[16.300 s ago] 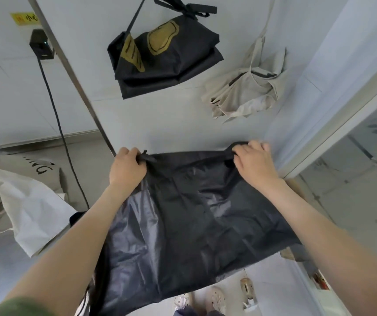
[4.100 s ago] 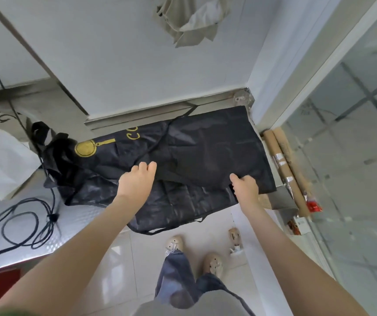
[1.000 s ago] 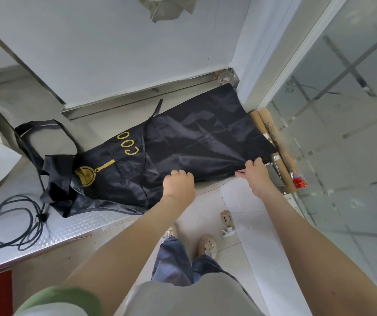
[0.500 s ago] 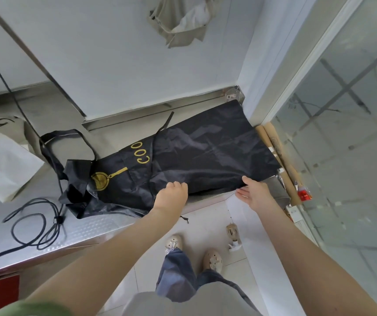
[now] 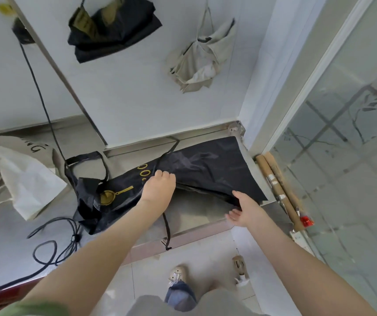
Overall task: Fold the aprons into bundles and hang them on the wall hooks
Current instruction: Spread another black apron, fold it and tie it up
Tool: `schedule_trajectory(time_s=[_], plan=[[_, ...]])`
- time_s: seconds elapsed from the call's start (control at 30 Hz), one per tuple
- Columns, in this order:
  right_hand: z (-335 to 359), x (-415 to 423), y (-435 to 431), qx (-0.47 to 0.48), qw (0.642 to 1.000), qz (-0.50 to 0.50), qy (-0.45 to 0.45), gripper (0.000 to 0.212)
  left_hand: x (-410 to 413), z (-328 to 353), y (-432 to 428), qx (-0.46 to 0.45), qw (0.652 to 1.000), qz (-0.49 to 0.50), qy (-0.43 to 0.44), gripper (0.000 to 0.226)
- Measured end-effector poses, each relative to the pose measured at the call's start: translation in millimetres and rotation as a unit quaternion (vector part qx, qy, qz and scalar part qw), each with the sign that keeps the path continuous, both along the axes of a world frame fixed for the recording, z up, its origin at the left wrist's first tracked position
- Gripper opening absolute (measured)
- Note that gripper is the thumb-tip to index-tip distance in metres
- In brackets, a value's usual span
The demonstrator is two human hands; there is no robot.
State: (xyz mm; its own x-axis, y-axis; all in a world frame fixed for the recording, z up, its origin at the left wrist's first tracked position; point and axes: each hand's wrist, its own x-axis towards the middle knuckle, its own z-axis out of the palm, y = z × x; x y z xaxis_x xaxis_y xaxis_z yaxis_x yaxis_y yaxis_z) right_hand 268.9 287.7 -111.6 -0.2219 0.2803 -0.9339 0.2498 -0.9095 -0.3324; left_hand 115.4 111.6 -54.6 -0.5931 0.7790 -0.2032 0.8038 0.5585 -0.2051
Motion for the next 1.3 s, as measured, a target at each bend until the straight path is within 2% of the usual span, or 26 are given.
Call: schedule_trajectory(time_s=[0.1, 0.23, 0.3, 0.33, 0.37, 0.43, 0.57, 0.6, 0.67, 0.73, 0.83, 0.93, 1.0, 1.13, 1.23, 1.3], plan=[[10, -11, -18, -0.079, 0.987, -0.095, 0.101, 0.043, -3, 15, 3, 0.055, 0.998, -0.006, 0.006, 0.029], [25, -33, -16, 0.005, 0.953, -0.223, 0.204, 0.016, -11, 30, -2, 0.125, 0.992, 0.011, 0.011, 0.024], [31, -40, -11, 0.07, 0.95, -0.225, 0.204, 0.018, -17, 31, -9, 0.143, 0.989, 0.01, 0.046, 0.028], [36, -45, -10, 0.098, 0.958, -0.198, 0.18, 0.027, -20, 29, -12, 0.13, 0.991, 0.011, 0.04, 0.031], [41, -50, -9, 0.076, 0.956, -0.222, 0.176, 0.035, -21, 26, -14, 0.114, 0.993, 0.008, 0.024, 0.032], [50, -59, -10, 0.066, 0.945, -0.242, 0.211, 0.042, -22, 22, -17, 0.088, 0.996, 0.001, 0.007, 0.034], [68, -61, -2, 0.065, 0.916, -0.295, 0.262, 0.032, -20, 19, -17, 0.061, 0.998, -0.01, -0.027, 0.039], [70, -62, 0, 0.035, 0.902, -0.338, 0.267, 0.033, -21, 20, -17, 0.054, 0.998, -0.013, -0.032, 0.041], [72, -60, 0, -0.001, 0.896, -0.358, 0.264, 0.037, -21, 23, -14, 0.033, 0.999, -0.028, -0.026, 0.05], [71, -62, -3, -0.017, 0.903, -0.344, 0.258, 0.045, -20, 27, -13, 0.013, 0.998, -0.05, -0.022, 0.061], [68, -69, -10, -0.028, 0.93, -0.282, 0.235, 0.056, -18, 32, -12, -0.015, 0.997, -0.08, -0.012, 0.062], [66, -75, -21, -0.044, 0.949, -0.21, 0.232, 0.054, -17, 34, -13, -0.028, 0.995, -0.099, -0.003, 0.061], [65, -78, -27, -0.05, 0.961, -0.143, 0.233, 0.045, -16, 32, -14, -0.029, 0.994, -0.108, 0.003, 0.061], [66, -86, -25, 0.06, 0.976, -0.038, 0.204, 0.034, -16, 20, -18, -0.029, 0.998, -0.046, -0.028, 0.054], [81, -91, -19, 0.17, 0.964, -0.018, 0.202, 0.023, -20, 13, -26, -0.066, 0.994, 0.023, -0.083, 0.037], [97, -92, -11, 0.251, 0.949, -0.014, 0.189, 0.024, -31, 17, -32, -0.07, 0.99, 0.078, -0.09, 0.034]])
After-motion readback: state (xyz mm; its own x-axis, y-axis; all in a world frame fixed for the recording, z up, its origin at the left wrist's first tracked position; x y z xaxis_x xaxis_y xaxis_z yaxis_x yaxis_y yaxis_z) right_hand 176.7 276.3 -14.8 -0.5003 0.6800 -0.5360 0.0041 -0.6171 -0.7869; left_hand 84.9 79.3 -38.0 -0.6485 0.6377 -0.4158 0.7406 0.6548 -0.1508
